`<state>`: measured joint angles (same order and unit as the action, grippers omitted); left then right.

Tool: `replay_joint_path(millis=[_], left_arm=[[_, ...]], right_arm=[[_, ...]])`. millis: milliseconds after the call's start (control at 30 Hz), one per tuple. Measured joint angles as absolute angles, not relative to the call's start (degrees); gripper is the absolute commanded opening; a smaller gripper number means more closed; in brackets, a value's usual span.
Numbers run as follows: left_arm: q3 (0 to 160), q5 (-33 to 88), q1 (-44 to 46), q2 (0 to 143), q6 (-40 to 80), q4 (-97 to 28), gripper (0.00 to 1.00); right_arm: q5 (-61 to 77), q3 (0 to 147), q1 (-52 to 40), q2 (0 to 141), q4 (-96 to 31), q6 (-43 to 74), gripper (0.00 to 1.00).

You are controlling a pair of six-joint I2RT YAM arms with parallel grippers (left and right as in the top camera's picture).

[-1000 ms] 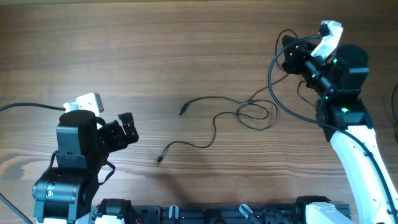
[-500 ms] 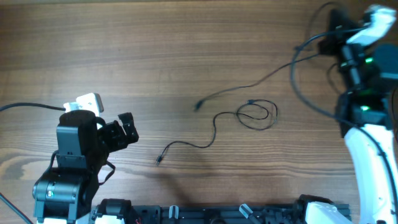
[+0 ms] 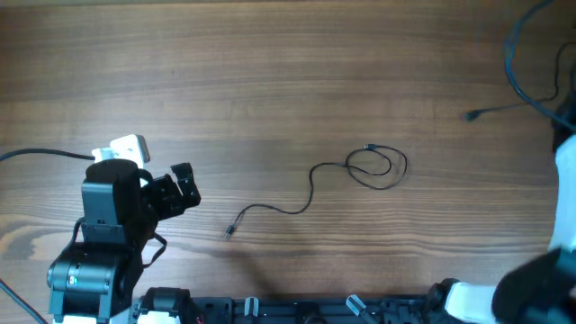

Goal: Untangle cables

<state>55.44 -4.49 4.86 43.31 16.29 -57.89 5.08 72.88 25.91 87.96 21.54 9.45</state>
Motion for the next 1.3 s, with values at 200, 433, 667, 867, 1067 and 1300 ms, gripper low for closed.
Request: replay_joint_path(millis=[200, 433, 667, 867, 1067, 1300], left_arm=[[55.44, -4.49, 4.86, 43.31, 16.27, -57.91, 1.0], [55.44, -4.49, 4.86, 43.31, 16.29, -57.89, 1.0], [55.44, -4.49, 4.86, 43.31, 16.29, -57.89, 1.0], [55.44, -4.49, 4.86, 43.31, 16.29, -57.89, 1.0], [55.44, -4.49, 4.86, 43.31, 16.29, -57.89, 1.0], [55.44, -4.49, 4.86, 43.31, 16.29, -57.89, 1.0]], right_arm=[[5.48, 72.9, 25.15, 100.99, 17.3, 8.25, 0.04], [4.12, 72.9, 24.73, 112.16, 16.71, 8.25, 0.04], [-4.62, 72.9, 24.75, 116.62, 18.35, 8.01, 0.24], [-6.68, 72.93, 24.95, 119.0, 15.77, 7.81, 1.0], [-8.49, 73.01, 24.95, 118.93, 5.91, 9.39, 1.0], [-10.83, 72.79, 24.95, 107.0, -4.36, 11.2, 1.0]])
